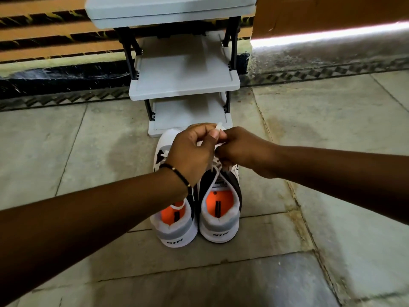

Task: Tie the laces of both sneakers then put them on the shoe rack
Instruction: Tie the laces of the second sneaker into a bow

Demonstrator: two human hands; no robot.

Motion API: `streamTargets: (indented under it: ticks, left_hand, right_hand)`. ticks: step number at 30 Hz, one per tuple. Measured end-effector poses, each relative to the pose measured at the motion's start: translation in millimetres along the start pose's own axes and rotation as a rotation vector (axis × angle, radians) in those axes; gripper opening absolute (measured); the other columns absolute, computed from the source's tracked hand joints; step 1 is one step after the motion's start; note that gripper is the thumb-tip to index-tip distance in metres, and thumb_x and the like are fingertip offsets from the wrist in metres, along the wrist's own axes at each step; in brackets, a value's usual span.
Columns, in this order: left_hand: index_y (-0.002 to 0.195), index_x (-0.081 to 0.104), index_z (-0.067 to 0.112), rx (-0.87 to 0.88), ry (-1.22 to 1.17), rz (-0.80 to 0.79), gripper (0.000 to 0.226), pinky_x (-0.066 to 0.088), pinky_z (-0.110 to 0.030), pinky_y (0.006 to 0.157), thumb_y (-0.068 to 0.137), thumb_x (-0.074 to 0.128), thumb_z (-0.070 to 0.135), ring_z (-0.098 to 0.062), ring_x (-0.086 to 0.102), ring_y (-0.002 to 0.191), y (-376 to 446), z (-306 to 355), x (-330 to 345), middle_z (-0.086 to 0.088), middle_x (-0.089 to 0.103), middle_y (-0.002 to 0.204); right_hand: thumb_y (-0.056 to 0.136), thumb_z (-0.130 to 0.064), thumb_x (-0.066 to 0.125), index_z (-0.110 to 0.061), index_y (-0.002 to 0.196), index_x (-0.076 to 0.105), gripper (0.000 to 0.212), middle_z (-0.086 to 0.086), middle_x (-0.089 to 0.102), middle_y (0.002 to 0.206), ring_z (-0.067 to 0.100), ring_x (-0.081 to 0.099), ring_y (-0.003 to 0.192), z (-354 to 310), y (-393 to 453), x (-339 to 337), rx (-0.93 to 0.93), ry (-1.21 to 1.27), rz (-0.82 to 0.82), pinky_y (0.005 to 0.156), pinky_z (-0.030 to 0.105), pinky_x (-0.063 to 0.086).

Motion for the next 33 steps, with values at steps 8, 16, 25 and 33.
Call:
streamTargets:
  ticks: [8,16,25,33]
  left_hand:
    - [0.100,0.052,0.014,0.171,0.490,-0.156,0.016,0.048,-0.024,0.068,0.093,0.038,0.018,-0.015,0.062,0.071,4.9,10.5,-4.8,0.002,0.062,0.076]
    - [0.114,0.053,0.005,-0.329,0.052,-0.273,0.025,0.043,-0.010,0.043,0.090,0.046,0.003,0.002,0.058,0.046,11.8,-23.2,-14.4,-0.001,0.060,0.069]
    - [0.114,0.054,0.008,-0.377,-0.065,-0.539,0.030,0.054,-0.016,0.052,0.085,0.052,0.000,-0.007,0.067,0.057,-0.5,-16.4,2.6,-0.003,0.065,0.090]
    - [0.088,0.062,0.011,-0.275,0.181,-0.423,0.015,0.058,-0.027,0.056,0.075,0.069,0.013,-0.016,0.071,0.063,8.5,-21.6,5.6,-0.003,0.067,0.078]
  right_hand:
    - [0.090,-0.014,0.055,-0.002,0.080,0.065,0.019,0.006,0.061,0.063,0.012,0.053,0.052,5.3,-6.2,-6.2,0.015,0.025,-0.052,0.055,0.025,0.047]
    - [0.095,-0.023,0.046,0.003,0.086,0.065,0.034,0.008,0.062,0.061,0.018,0.056,0.057,-2.9,-7.2,-6.2,0.006,0.069,-0.053,0.062,0.036,0.046]
    - [0.084,0.001,0.059,0.009,0.087,0.067,0.012,0.012,0.063,0.063,0.018,0.057,0.056,-7.7,-6.1,-25.2,-0.127,0.042,0.010,0.054,0.021,0.050]
    - [0.077,-0.010,0.067,-0.001,0.082,0.070,0.011,0.028,0.068,0.079,0.040,0.065,0.072,-18.3,-11.1,-26.4,-0.303,-0.258,0.009,0.075,0.053,0.055]
Point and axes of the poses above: each hand's wrist, its own y-axis towards the middle knuckle, its own x-axis out of the palm, z = x × y, the point moved 6 cm from there along y, towards the middle knuckle
